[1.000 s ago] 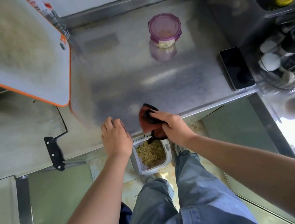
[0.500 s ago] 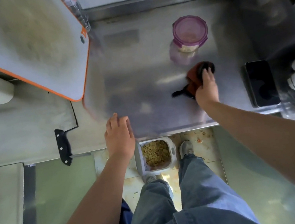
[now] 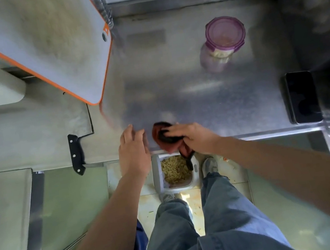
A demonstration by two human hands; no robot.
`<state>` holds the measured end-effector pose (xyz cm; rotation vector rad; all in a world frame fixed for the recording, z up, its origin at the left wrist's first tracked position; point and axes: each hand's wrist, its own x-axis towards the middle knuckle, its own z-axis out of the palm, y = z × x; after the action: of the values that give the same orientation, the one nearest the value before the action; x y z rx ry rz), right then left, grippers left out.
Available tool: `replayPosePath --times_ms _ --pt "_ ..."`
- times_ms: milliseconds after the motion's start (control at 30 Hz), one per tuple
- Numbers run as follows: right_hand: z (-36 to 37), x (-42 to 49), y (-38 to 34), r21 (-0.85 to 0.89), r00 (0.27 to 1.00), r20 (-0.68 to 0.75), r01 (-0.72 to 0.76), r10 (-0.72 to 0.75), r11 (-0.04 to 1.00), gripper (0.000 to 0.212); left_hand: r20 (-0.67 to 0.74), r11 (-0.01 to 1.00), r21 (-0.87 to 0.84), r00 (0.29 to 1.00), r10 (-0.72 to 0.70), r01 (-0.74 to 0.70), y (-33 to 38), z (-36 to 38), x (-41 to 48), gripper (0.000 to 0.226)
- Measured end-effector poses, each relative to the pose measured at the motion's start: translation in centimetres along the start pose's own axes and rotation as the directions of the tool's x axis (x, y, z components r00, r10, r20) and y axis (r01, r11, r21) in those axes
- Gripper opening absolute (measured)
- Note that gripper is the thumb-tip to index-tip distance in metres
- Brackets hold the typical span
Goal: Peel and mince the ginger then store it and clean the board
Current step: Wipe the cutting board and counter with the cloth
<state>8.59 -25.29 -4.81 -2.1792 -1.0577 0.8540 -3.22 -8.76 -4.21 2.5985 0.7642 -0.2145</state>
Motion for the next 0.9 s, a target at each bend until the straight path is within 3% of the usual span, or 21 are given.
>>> replayPosePath --times_ms 167,267,367,467,533,633,700,767,833,900 --pt "1.9 -4.2 0.2 0.020 0.988 0.103 0.118 -0.120 0.993 0.050 0.004 1.000 0.023 1.000 0.019 -0.019 -0.1 0.1 -0.8 0.040" --pt "0.5 -6.5 -0.2 0.249 0.986 -0.082 -0.121 0.145 0.961 0.056 0.020 0.998 0.044 0.999 0.040 -0.041 -0.1 0.3 -1.2 0.041" --pt "-2.0 -7.2 1.2 0.436 0.820 -0.422 -0.191 0.387 0.880 0.062 0.023 0.998 0.035 0.998 0.055 -0.056 0.0 0.6 -1.7 0.040" --pt "-3.1 -7.3 4.2 0.422 0.675 -0.522 -0.327 0.522 0.845 0.063 0.024 0.996 0.046 0.997 0.072 -0.073 0.0 0.6 -2.4 0.040" --pt "-2.2 -7.5 4.1 0.402 0.695 -0.468 -0.382 0.546 0.832 0.062 0.030 0.996 0.042 0.997 0.074 -0.075 0.0 0.7 -2.8 0.040" --pt "0.9 -7.1 1.4 0.370 0.841 -0.323 -0.309 0.433 0.876 0.060 0.047 0.998 0.027 0.997 0.062 -0.063 -0.1 0.8 -2.9 0.039" --pt "2.1 -6.3 -0.2 0.413 0.874 -0.270 -0.275 0.405 0.869 0.057 0.016 0.996 0.020 0.997 0.082 -0.082 0.1 0.6 -2.9 0.035" --pt "1.9 -5.5 -1.2 0.597 0.817 -0.286 -0.257 0.501 0.760 0.053 -0.040 0.994 -0.024 0.994 0.103 -0.104 0.6 0.3 -2.7 0.029" --pt "0.6 -5.2 -2.1 0.824 0.749 -0.197 -0.223 0.632 0.521 0.046 -0.024 0.980 -0.191 0.998 0.050 -0.054 1.2 -0.1 -2.4 0.023" --pt "-0.5 -5.5 -2.7 0.938 0.714 -0.072 -0.189 0.696 0.291 0.033 0.200 0.870 -0.481 0.980 -0.008 0.105 2.3 -1.0 -2.3 0.030"
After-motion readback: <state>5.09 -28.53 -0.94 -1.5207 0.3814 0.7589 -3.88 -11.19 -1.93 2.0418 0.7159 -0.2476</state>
